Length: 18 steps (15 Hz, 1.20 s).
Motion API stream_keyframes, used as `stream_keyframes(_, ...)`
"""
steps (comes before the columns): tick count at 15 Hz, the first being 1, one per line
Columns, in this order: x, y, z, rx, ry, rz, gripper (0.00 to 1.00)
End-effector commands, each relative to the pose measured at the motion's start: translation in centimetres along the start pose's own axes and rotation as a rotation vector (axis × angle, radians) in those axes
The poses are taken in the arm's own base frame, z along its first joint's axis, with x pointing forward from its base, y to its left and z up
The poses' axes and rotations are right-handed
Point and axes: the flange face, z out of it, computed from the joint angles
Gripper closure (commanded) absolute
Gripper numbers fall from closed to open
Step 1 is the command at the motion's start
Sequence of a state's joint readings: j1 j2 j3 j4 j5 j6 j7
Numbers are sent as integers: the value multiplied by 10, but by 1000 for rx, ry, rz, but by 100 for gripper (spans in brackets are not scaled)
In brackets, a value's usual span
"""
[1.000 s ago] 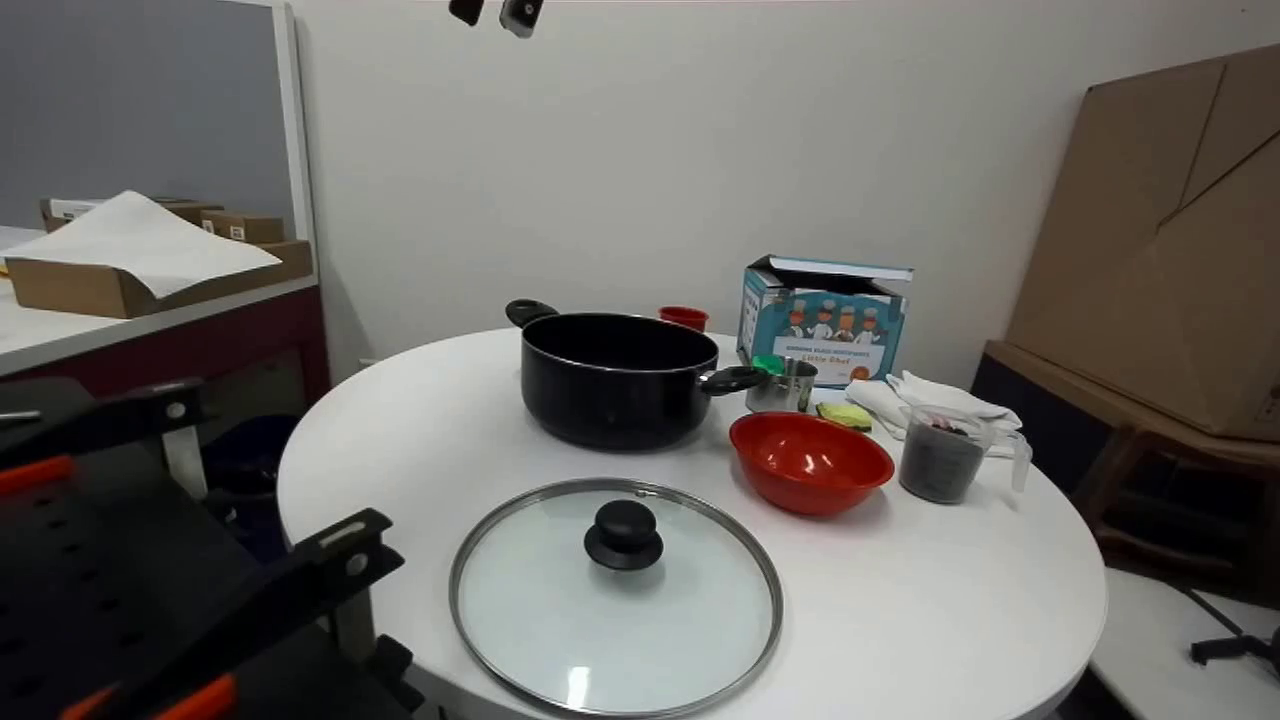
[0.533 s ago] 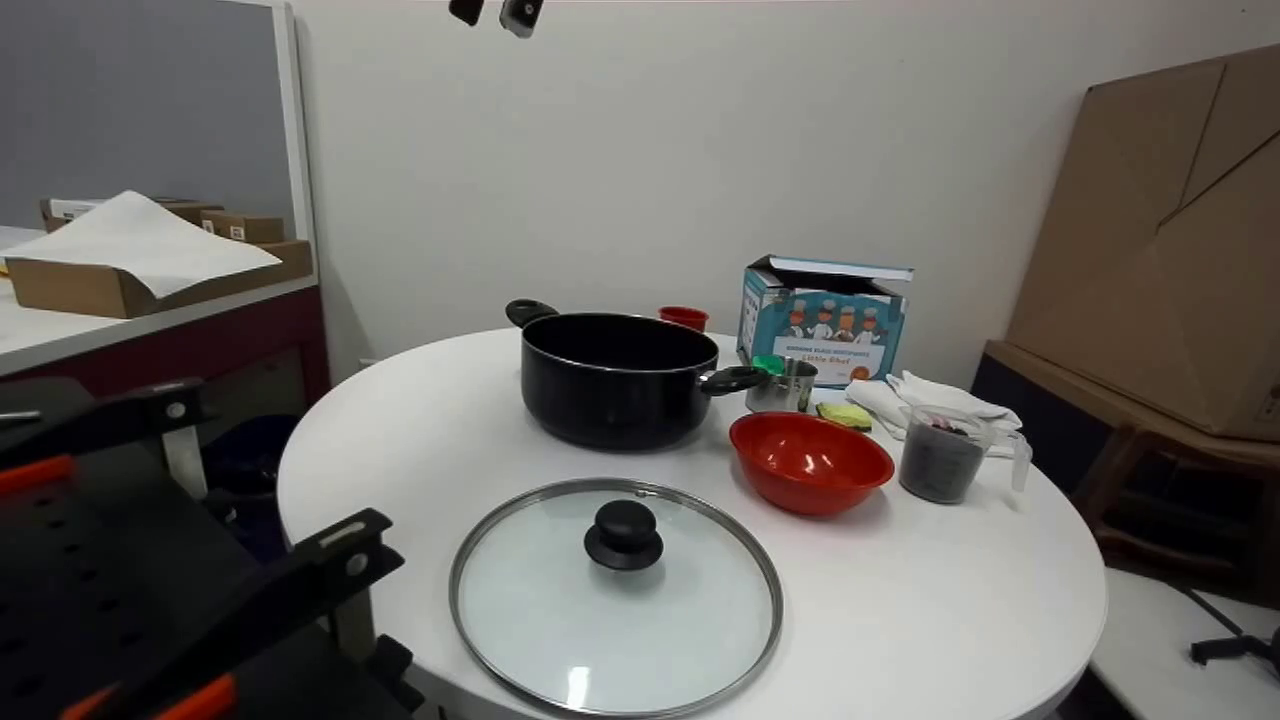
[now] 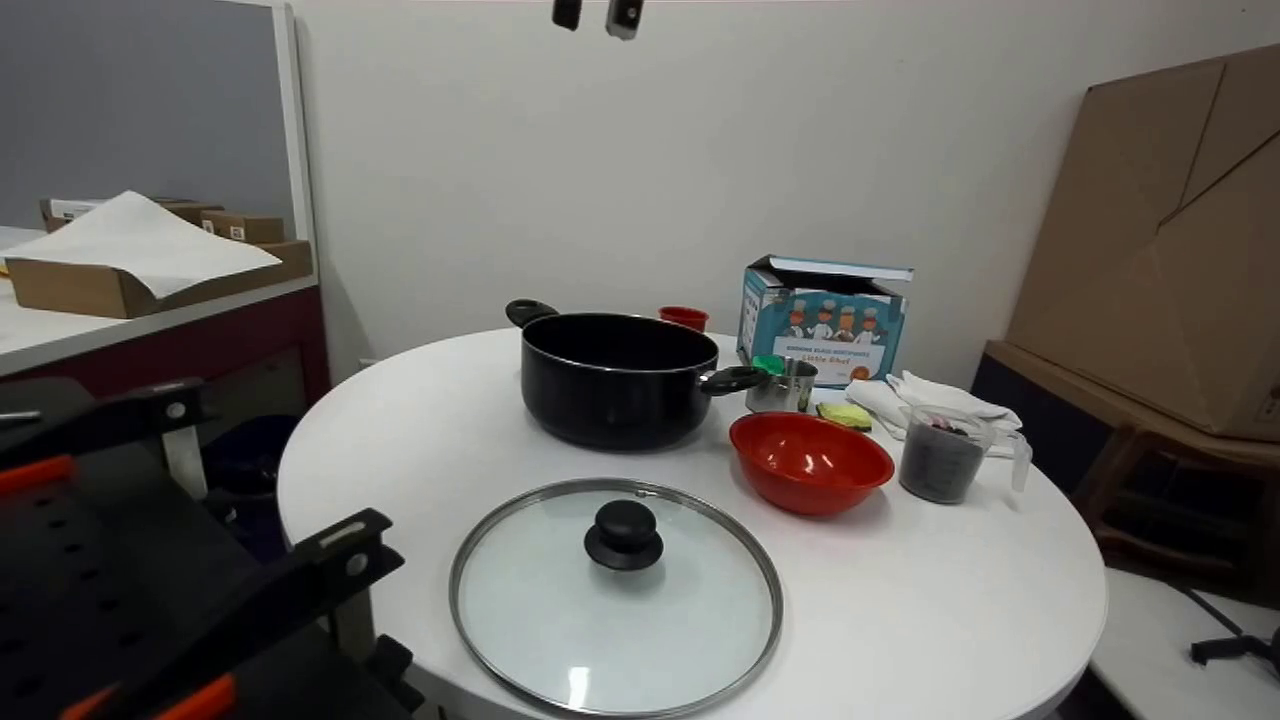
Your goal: Move the orange bowl away from the jar
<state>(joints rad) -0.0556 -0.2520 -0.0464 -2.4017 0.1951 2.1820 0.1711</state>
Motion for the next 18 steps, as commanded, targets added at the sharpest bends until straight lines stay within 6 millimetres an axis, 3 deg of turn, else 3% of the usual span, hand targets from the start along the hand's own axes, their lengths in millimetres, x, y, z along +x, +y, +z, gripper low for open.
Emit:
stream_keyframes(1,32,23,-9,-14,156,99,0)
stream_keyframes(6,71,78,11,-87,271,232,0)
stream_keyframes(10,104,135,27,-147,273,364,0)
stream_keyframes(13,124,166,45,-185,250,436,0)
stream_keyframes(15,133,174,70,-201,218,459,0)
stream_keyframes(18,144,164,114,-211,158,456,0)
